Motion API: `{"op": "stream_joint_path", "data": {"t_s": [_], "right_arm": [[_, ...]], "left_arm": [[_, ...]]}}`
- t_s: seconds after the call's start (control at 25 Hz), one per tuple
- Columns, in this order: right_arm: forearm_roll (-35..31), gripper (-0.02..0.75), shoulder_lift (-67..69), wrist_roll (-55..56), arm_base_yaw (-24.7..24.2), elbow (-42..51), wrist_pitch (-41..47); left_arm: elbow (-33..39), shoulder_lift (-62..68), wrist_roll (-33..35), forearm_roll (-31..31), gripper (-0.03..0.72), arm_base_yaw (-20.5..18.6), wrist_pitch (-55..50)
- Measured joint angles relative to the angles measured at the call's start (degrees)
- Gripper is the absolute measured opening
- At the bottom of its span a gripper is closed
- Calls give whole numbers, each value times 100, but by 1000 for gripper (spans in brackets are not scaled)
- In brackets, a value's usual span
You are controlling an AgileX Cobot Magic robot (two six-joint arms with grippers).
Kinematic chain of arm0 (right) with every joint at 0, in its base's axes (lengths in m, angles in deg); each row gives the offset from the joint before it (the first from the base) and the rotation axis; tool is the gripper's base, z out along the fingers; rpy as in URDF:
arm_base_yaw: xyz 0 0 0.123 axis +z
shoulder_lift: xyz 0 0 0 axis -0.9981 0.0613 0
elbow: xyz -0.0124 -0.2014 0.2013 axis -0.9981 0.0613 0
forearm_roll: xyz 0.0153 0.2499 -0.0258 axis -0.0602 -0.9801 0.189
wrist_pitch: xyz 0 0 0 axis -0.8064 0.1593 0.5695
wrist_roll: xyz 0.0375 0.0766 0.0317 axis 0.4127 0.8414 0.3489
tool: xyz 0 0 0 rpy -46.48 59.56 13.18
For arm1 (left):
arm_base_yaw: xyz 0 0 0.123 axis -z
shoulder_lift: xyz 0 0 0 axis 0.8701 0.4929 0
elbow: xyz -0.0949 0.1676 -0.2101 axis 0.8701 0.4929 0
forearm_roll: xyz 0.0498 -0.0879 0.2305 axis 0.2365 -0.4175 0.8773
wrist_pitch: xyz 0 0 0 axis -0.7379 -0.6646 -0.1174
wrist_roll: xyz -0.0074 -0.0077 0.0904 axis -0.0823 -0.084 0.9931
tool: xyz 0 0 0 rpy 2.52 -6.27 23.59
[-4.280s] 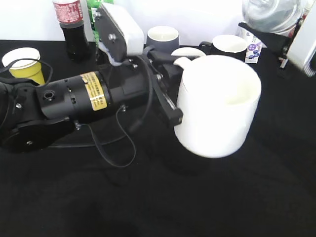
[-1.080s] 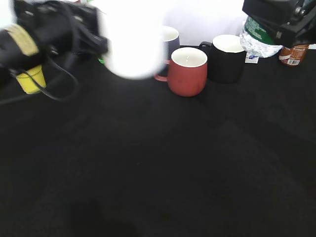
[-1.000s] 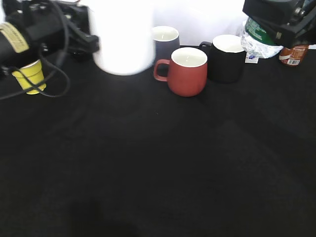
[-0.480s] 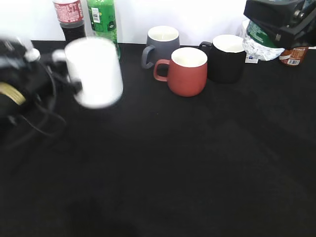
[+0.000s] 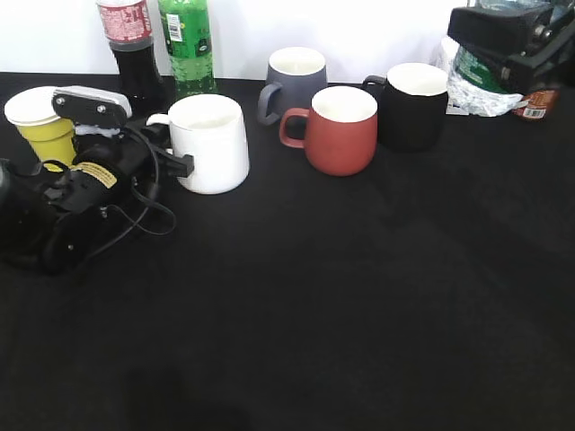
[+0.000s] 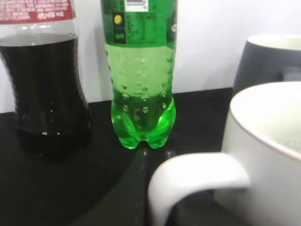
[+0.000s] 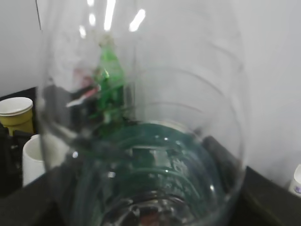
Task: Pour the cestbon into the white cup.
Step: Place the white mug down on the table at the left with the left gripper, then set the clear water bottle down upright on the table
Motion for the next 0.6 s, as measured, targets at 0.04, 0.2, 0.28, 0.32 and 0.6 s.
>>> {"op": "stream_joint_path", "data": {"t_s": [0.04,0.2,0.28,0.32,0.6], "right_arm": [[0,484,0,0,0,0,0],[0,484,0,0,0,0,23],[0,484,0,0,0,0,23],[0,484,0,0,0,0,23],[-2752,484,563,-2368,0,0,626]], "left_arm": [[0,0,0,-2,59,0,0],[276,-33,-43,-54,240,0,218],[772,-237,-50,-55,260,0,305],[1057,-404,-50,-61,262,0,287],[2436,-2367,-68,547,263,0,226]]}}
